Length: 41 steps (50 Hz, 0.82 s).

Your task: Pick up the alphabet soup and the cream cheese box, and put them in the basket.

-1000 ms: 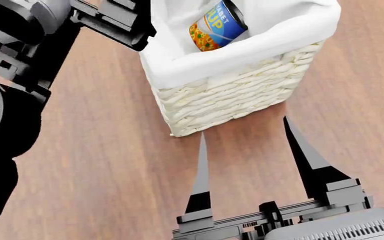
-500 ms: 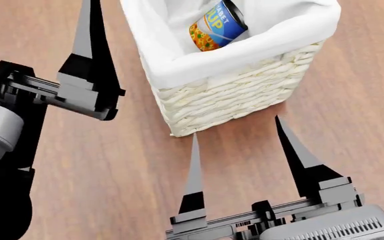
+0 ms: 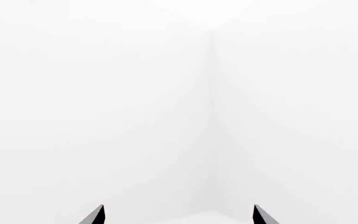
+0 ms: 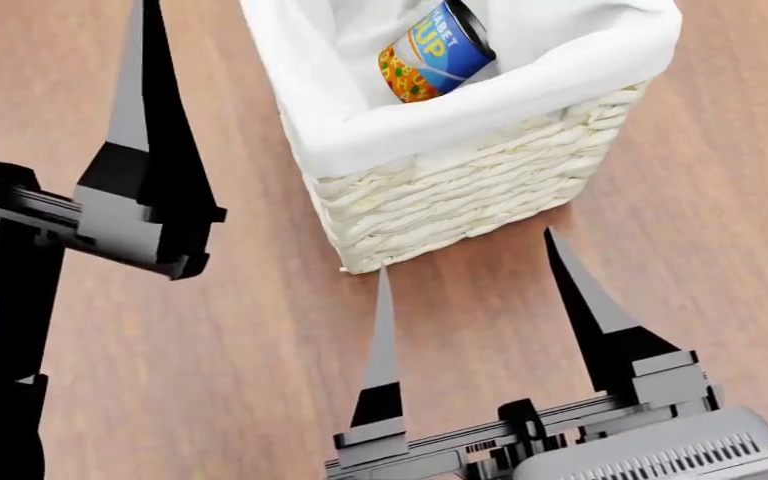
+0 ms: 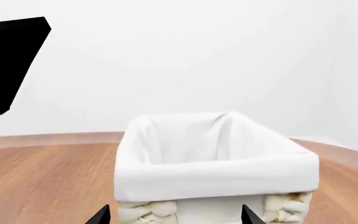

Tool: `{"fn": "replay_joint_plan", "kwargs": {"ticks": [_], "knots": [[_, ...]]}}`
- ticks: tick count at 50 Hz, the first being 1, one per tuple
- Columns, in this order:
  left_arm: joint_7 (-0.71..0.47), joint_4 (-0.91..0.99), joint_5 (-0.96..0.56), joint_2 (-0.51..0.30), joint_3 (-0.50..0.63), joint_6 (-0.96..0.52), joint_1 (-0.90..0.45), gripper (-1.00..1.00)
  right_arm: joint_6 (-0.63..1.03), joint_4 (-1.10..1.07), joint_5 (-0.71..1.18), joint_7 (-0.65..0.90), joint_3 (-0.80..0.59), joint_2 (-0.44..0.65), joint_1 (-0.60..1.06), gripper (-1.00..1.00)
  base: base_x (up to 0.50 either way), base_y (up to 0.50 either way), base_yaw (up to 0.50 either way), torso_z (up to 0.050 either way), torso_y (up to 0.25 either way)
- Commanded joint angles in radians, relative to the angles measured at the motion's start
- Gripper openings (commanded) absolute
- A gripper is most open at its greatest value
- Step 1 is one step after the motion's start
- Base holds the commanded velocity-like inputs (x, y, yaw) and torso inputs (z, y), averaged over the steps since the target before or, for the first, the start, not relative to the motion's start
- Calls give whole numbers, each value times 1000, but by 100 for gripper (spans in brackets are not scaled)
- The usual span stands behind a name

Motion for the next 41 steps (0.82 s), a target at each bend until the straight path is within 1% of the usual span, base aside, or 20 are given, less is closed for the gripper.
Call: {"fn": "replay_joint_plan", "kwargs": {"ticks": [1,4,7,16,22,32,41], "knots": [[-20,74,-12,-19,0,-20,32,100,28,-40,-14,14,11,16,11,100,0,0,0,0,0],[-28,108,-16,-29,3,-33,46,100,41,-58,-48,36,15,25,8,100,0,0,0,0,0],[-33,133,-23,-38,0,-46,52,100,87,-105,-59,53,24,44,34,100,0,0,0,0,0],[-36,152,-24,-48,4,-45,67,100,133,-142,-92,76,33,52,43,100,0,0,0,0,0],[-38,155,-19,-51,7,-41,73,100,194,-163,-151,112,38,55,45,100,0,0,0,0,0],[-50,202,-22,-62,10,-61,81,100,211,-190,-188,133,45,66,37,100,0,0,0,0,0],[-61,243,-31,-74,7,-70,94,100,262,-250,-203,144,57,86,56,100,0,0,0,0,0]]}}
